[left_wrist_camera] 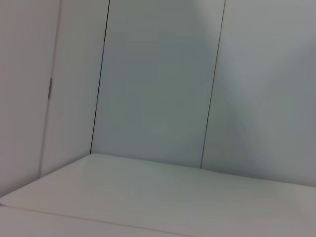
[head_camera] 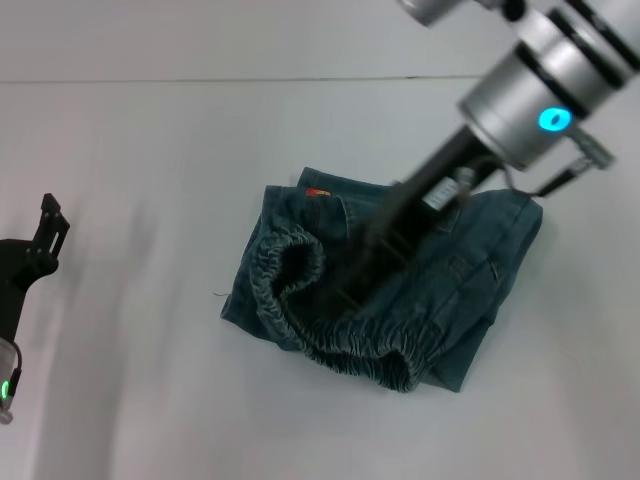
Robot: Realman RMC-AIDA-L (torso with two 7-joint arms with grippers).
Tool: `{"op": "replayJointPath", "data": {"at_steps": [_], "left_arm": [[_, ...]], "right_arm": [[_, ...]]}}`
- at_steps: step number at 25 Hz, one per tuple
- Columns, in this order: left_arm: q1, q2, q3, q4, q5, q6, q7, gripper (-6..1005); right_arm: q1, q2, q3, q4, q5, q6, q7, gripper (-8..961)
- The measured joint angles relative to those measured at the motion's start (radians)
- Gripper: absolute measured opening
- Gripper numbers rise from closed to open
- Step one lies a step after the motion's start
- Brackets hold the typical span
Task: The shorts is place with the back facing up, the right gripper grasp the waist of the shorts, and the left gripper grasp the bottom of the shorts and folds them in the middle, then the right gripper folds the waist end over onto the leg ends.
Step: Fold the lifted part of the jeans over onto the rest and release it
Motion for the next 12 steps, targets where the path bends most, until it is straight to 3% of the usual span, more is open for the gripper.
{"op": "replayJointPath", "data": {"at_steps": [2, 5, 12], "left_arm": [[-0.002, 0.0, -0.001, 0.0, 0.0, -0.003, 0.0, 800], [-0.011, 0.002, -0.004, 0.0, 0.0, -0.011, 0.0, 799], [-0.035, 0.003, -0.003, 0.0, 0.0, -0.037, 0.003, 800]], "right_arm": [[-0.03, -0.003, -0.006, -0.054, -0.004, -0.064, -0.003, 915], [-0.067, 0.003, -0.021, -0.124, -0.048, -0.121, 0.005, 914], [-0.078, 0.066, -0.058, -0.163, -0.28, -0.072, 0.03, 910]]}}
